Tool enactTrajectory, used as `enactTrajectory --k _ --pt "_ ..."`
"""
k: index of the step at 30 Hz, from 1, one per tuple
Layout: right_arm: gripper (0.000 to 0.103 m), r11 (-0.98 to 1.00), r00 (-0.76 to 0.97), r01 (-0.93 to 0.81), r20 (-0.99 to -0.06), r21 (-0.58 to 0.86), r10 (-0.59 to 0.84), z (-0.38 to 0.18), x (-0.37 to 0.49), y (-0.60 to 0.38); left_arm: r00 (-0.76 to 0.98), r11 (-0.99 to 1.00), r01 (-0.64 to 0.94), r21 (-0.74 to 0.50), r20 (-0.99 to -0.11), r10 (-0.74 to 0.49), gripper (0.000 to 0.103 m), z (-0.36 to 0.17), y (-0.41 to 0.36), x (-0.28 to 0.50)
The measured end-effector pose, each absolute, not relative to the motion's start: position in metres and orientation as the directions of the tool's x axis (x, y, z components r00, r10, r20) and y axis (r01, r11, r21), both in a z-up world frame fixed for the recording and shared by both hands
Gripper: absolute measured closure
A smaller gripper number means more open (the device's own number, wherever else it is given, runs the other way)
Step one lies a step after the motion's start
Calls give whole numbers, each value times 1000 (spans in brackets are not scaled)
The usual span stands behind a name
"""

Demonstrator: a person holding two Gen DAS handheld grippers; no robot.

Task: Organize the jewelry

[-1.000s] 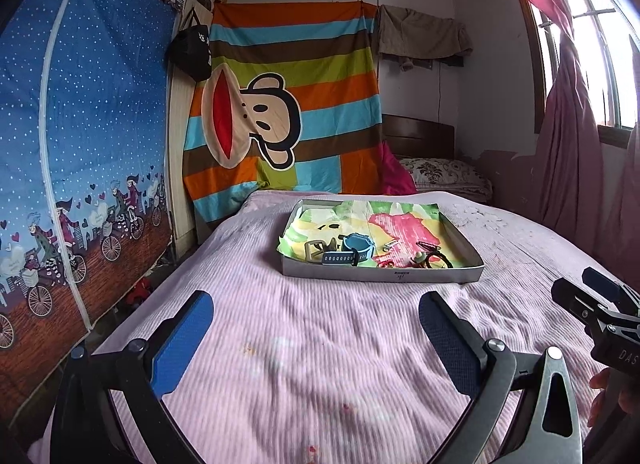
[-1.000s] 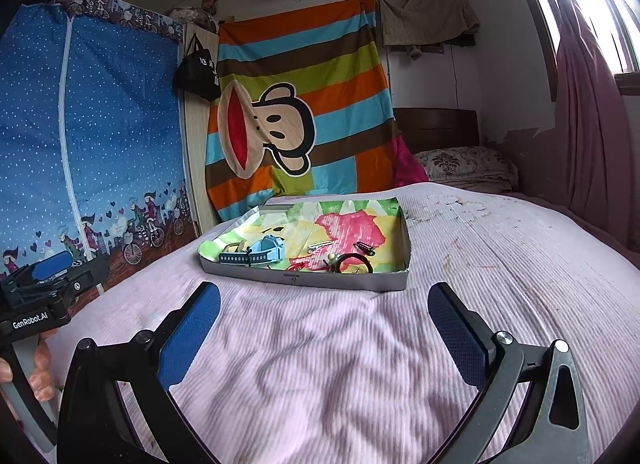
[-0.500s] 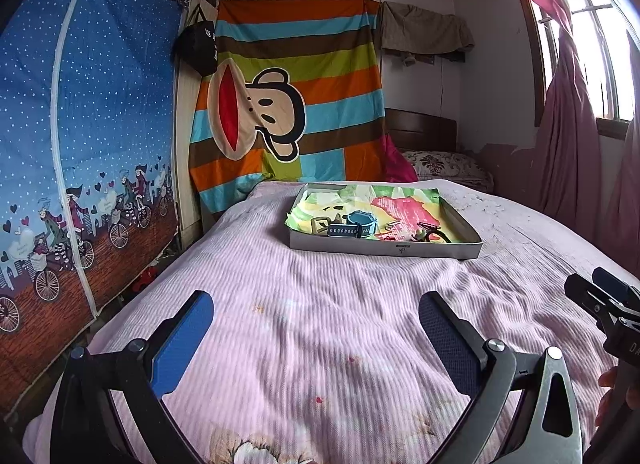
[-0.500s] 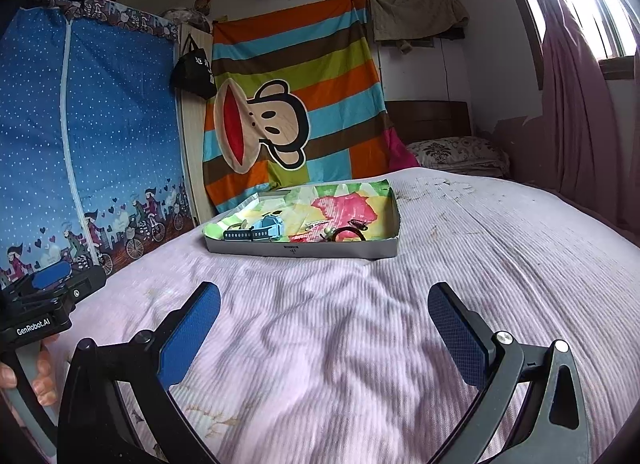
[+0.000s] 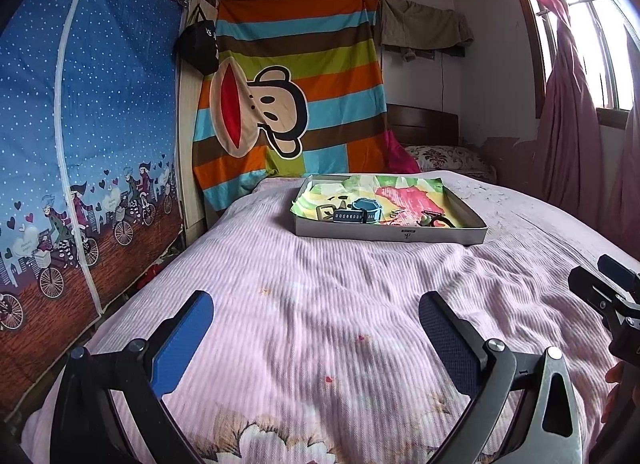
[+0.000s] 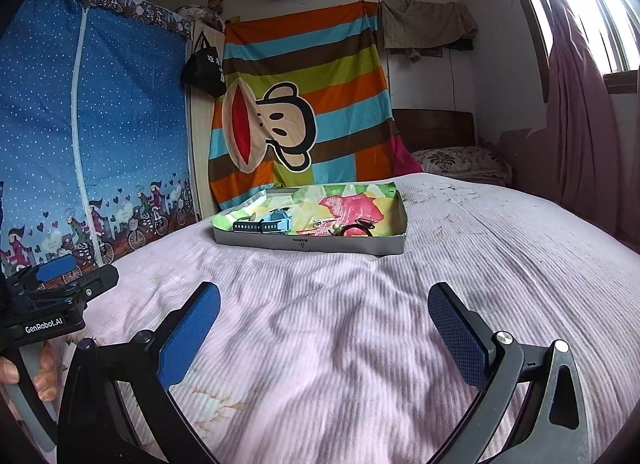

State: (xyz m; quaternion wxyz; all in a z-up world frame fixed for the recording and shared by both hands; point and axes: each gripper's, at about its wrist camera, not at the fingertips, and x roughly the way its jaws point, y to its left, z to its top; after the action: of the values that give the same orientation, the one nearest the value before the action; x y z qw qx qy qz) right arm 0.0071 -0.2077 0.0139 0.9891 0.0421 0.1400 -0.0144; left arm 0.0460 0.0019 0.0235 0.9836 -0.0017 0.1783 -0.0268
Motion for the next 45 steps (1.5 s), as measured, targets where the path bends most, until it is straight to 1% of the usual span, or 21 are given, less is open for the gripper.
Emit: enactTrajectory --k 25,45 --pt "1 996 955 39 -298 81 -13 8 17 -207 940 999 41 -10 -340 -42 0 24 3 46" --pt "1 996 956 34 -294 79 -10 4 17 -205 941 999 38 -9 -336 -39 0 26 2 46"
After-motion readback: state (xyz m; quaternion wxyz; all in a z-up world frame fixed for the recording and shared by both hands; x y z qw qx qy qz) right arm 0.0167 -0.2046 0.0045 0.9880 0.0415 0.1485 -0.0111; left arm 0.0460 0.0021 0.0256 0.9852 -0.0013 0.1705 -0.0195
